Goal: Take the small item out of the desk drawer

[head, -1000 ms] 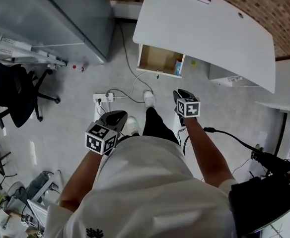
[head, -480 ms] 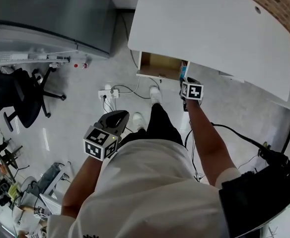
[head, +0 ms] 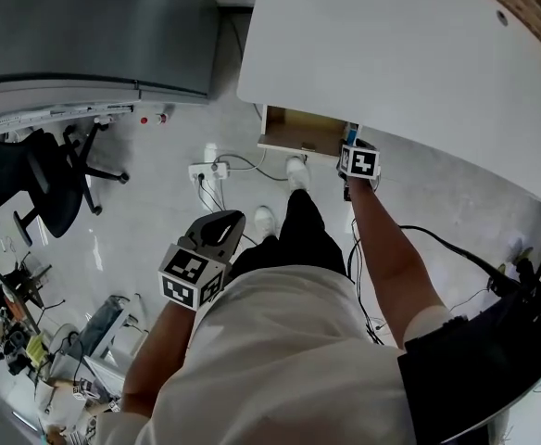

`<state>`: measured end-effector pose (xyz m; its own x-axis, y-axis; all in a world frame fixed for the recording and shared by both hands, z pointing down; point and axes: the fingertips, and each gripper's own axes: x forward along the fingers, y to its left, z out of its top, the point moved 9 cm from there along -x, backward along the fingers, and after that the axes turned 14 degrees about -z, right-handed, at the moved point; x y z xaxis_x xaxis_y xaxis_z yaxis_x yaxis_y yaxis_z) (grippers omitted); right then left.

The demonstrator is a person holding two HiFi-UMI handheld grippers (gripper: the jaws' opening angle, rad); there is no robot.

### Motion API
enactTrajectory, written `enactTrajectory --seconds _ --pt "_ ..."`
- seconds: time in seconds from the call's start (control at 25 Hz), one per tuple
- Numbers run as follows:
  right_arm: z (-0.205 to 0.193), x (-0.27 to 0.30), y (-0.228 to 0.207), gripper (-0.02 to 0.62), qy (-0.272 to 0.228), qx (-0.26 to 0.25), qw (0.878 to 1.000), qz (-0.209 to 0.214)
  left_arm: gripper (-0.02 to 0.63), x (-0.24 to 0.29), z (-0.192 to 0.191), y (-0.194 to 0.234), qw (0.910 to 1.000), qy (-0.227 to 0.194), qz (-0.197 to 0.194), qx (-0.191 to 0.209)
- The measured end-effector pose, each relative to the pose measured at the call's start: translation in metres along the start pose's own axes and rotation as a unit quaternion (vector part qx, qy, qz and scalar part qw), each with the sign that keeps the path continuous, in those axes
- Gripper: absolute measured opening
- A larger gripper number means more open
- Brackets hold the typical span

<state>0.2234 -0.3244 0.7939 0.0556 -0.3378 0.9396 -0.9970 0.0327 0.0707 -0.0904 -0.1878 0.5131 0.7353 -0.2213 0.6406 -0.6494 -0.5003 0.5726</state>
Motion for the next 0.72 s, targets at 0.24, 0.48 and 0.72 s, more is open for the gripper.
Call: enactTrajectory --seconds 0.24,0.48,0.72 --pt "0.001 0.017 0.001 0.202 0.019 -0.009 1.0 -0.012 0.025 0.0 0.002 0.008 1.0 -0.002 0.007 -0.004" --pt "0.001 0.02 0.003 0.136 0.023 -0.016 0.999 -0.025 0.025 -0.005 -0.008 0.011 0.9998 -0.011 0.014 -0.009" --pt "0.002 0.01 0.009 0.115 0.024 -0.011 0.999 -0.03 0.025 -0.021 -0.02 0.009 0.9995 -0.025 0.018 -0.01"
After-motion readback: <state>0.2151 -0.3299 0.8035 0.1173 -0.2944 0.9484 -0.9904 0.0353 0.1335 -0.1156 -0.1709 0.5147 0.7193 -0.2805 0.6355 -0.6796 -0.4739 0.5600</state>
